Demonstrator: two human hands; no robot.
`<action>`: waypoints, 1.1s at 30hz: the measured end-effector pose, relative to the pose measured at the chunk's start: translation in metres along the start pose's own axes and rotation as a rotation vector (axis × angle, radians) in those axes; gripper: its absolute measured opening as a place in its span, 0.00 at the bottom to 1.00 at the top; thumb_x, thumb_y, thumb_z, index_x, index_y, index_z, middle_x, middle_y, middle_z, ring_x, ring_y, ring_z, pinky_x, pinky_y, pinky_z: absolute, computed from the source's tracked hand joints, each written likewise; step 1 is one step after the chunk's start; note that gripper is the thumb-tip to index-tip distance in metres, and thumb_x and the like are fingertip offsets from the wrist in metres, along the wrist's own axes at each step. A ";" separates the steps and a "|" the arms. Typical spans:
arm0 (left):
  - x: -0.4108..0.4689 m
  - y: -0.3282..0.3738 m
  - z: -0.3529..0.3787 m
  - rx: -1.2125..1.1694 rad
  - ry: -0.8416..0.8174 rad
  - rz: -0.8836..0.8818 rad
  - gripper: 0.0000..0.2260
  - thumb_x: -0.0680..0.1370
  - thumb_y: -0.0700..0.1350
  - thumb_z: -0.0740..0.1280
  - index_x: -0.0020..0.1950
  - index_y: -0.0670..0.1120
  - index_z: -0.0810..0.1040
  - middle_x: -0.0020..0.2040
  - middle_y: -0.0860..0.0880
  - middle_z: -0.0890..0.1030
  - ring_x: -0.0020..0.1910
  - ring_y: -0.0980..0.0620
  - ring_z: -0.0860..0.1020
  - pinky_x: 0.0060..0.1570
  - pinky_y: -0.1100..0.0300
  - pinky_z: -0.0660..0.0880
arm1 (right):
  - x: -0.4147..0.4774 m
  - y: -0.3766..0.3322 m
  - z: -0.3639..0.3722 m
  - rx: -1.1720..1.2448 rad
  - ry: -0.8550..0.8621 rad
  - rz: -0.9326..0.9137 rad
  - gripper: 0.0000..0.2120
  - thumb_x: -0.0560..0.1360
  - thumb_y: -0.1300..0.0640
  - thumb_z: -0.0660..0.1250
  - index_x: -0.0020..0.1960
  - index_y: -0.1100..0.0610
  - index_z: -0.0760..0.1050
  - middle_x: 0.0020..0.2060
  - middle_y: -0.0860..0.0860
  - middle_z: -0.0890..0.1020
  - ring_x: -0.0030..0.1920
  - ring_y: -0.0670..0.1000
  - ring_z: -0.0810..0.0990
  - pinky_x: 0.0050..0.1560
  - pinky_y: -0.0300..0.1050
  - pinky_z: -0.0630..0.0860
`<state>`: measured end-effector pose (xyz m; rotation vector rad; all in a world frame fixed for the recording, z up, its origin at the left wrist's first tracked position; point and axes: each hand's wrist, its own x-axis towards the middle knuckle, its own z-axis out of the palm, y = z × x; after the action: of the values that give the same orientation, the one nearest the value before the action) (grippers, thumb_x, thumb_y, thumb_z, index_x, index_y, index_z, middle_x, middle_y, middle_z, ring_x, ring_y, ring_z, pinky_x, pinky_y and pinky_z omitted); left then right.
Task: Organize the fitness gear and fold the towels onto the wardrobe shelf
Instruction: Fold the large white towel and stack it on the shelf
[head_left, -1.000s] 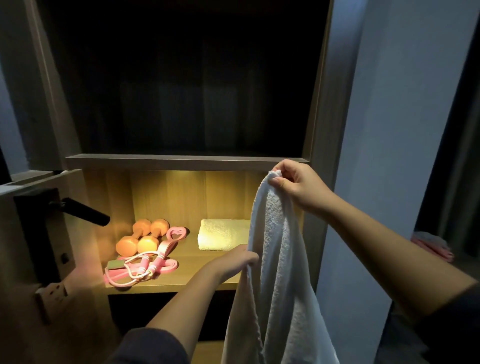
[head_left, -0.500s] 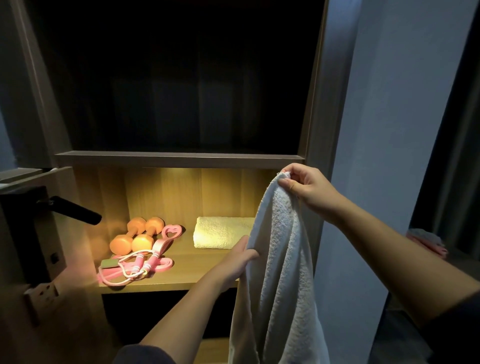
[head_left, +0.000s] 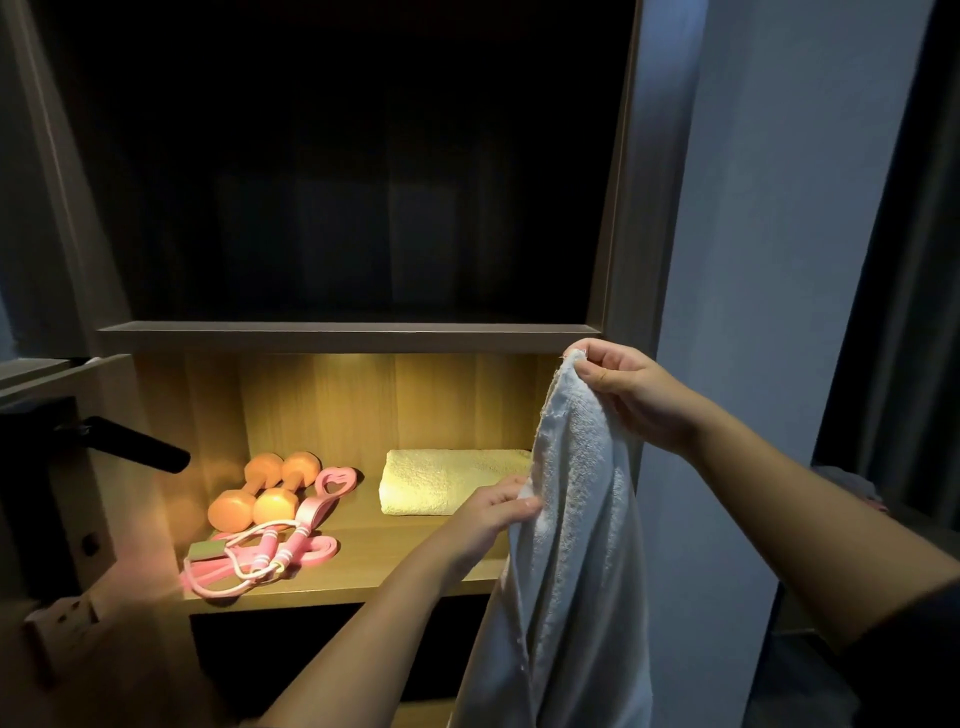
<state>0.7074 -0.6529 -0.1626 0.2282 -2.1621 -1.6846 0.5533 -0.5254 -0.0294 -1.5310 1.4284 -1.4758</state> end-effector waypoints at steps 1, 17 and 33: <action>0.000 0.000 0.000 0.009 0.010 0.007 0.23 0.74 0.55 0.64 0.54 0.36 0.80 0.59 0.50 0.77 0.62 0.49 0.75 0.67 0.50 0.68 | -0.002 0.000 -0.003 -0.003 0.009 0.000 0.09 0.75 0.53 0.64 0.52 0.58 0.73 0.42 0.52 0.79 0.41 0.47 0.81 0.42 0.37 0.78; 0.001 -0.010 -0.007 0.321 0.337 0.171 0.17 0.81 0.51 0.63 0.43 0.38 0.79 0.42 0.40 0.79 0.44 0.38 0.77 0.44 0.48 0.75 | 0.001 0.020 -0.012 -0.254 0.345 0.011 0.05 0.81 0.55 0.62 0.48 0.53 0.75 0.45 0.51 0.80 0.46 0.48 0.79 0.44 0.39 0.74; -0.001 -0.023 -0.047 0.779 0.259 0.036 0.10 0.76 0.56 0.70 0.36 0.54 0.82 0.32 0.61 0.80 0.31 0.61 0.76 0.30 0.67 0.68 | 0.017 0.025 -0.031 -0.643 0.647 -0.126 0.05 0.81 0.56 0.63 0.47 0.55 0.74 0.40 0.47 0.77 0.42 0.46 0.75 0.40 0.38 0.70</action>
<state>0.7249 -0.7010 -0.1756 0.5714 -2.4754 -0.6656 0.5135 -0.5395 -0.0393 -1.5756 2.4040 -1.7908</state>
